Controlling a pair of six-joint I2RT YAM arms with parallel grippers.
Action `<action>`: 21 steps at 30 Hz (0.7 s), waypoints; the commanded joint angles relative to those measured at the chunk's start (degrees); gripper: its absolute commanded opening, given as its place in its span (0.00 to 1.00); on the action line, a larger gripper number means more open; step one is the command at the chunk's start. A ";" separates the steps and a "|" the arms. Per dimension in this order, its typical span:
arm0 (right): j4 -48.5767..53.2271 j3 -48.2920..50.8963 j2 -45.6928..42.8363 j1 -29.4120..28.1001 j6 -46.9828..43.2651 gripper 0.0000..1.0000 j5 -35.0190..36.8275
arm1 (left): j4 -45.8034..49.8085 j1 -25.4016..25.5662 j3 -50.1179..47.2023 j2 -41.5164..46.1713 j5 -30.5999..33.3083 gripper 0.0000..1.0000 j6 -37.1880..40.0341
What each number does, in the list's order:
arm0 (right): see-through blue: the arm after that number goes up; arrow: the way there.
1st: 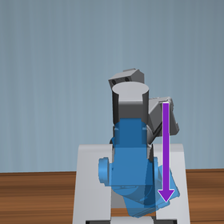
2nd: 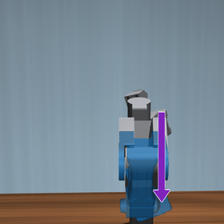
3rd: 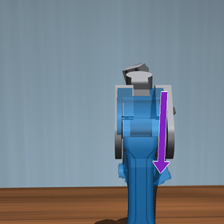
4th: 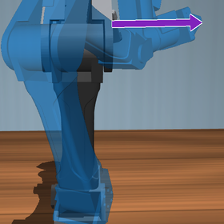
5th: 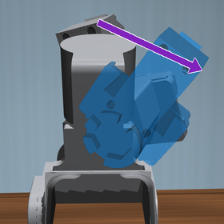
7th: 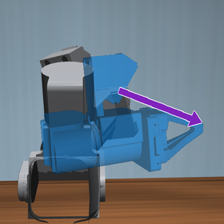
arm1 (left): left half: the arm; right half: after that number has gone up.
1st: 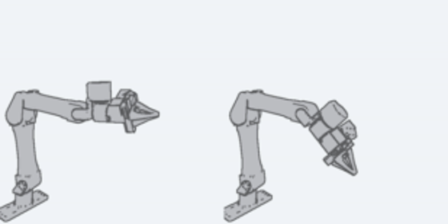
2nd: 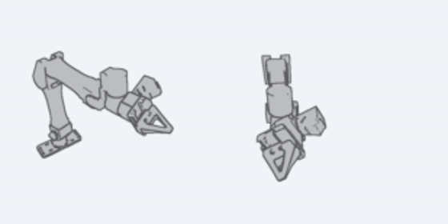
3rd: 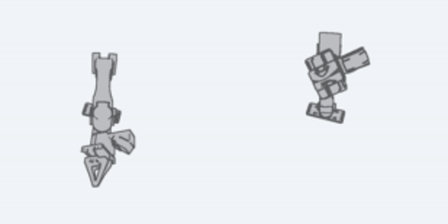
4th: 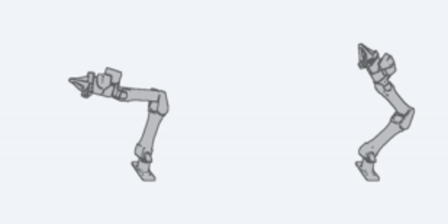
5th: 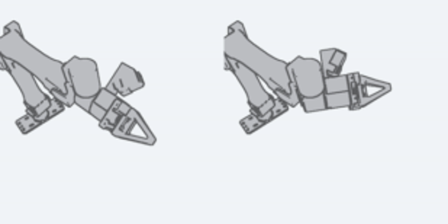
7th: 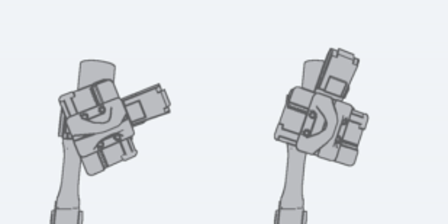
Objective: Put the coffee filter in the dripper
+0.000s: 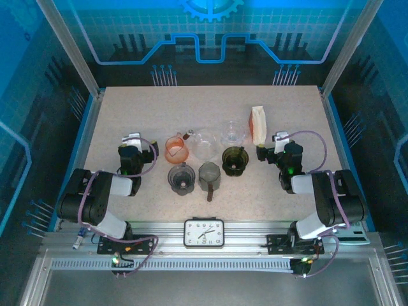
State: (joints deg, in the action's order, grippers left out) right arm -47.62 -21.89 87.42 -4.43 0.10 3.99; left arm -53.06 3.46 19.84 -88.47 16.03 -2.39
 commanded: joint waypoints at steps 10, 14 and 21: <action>1.46 -1.54 -3.01 1.77 1.24 1.00 1.78 | 2.11 -0.52 1.51 3.57 2.12 0.99 1.23; 7.97 -3.43 -6.58 1.70 1.03 1.00 1.18 | 14.28 -0.57 5.78 8.38 6.70 0.99 -0.68; 20.83 -7.63 -13.31 -1.21 4.58 1.00 14.13 | 22.82 -0.56 9.92 16.72 8.50 0.99 -5.06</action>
State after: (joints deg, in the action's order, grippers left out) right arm -33.65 -27.11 76.55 -3.86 2.26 9.28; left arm -35.62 3.36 27.68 -75.29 21.50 -3.92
